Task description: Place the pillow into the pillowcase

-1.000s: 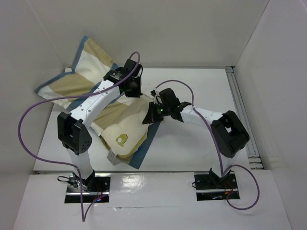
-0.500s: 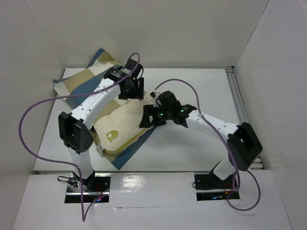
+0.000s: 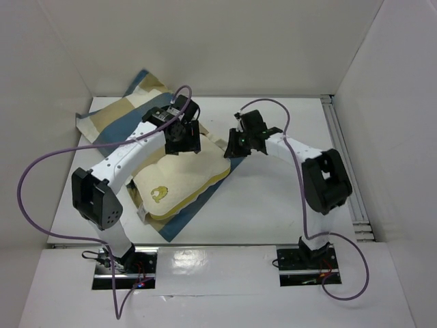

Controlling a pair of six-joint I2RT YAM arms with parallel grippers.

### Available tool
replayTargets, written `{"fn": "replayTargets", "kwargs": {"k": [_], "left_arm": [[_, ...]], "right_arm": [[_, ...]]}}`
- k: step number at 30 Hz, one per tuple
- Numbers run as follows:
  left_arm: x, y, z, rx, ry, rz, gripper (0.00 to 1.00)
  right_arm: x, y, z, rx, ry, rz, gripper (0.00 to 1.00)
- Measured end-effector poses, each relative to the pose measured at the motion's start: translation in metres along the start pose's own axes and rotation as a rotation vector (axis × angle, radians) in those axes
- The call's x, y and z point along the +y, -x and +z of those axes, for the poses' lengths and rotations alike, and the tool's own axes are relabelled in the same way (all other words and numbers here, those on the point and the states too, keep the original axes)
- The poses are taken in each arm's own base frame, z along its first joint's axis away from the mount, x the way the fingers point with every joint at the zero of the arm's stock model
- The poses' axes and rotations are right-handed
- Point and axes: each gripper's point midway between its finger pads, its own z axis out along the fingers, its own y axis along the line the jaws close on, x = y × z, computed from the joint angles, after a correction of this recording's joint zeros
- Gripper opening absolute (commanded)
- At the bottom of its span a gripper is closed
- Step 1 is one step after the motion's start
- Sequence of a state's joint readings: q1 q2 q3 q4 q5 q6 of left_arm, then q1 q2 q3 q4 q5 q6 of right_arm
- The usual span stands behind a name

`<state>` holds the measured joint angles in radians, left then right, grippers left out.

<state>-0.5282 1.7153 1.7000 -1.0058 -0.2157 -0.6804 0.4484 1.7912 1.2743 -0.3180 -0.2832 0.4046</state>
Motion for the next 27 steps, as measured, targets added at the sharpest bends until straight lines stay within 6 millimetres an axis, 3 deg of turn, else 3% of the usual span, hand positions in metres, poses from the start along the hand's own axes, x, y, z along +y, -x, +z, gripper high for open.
{"fn": "replayTargets", "kwargs": {"k": [3,5,10,12,16,19,22,27], "left_arm": [[0.002,-0.004,0.000,0.009,0.008,-0.004,0.78],[0.006,-0.008,-0.001,0.008,0.011,-0.005,0.80],[0.017,-0.027,-0.002,0.035,0.029,0.006,0.90],[0.019,-0.036,0.003,0.056,0.040,0.021,0.93],[0.020,-0.053,0.010,0.090,0.068,0.061,0.98],[0.024,-0.056,0.020,0.083,0.129,0.087,0.98],[0.033,-0.063,0.034,0.089,0.215,0.116,0.98],[0.060,-0.089,0.050,0.130,0.345,0.141,0.97]], "right_arm": [[0.004,-0.014,0.027,0.069,0.032,0.013,0.17],[0.018,-0.028,0.031,0.095,0.048,-0.007,0.17],[0.085,-0.070,0.017,0.138,0.154,-0.126,0.67],[0.092,-0.074,0.006,0.131,0.173,-0.151,0.76],[0.057,-0.035,-0.004,0.037,0.099,-0.133,0.86],[0.024,-0.016,0.003,0.017,0.018,-0.125,0.91],[0.013,-0.023,0.015,0.053,-0.002,-0.145,0.92],[0.014,-0.042,0.027,0.121,0.031,-0.173,0.93]]}}
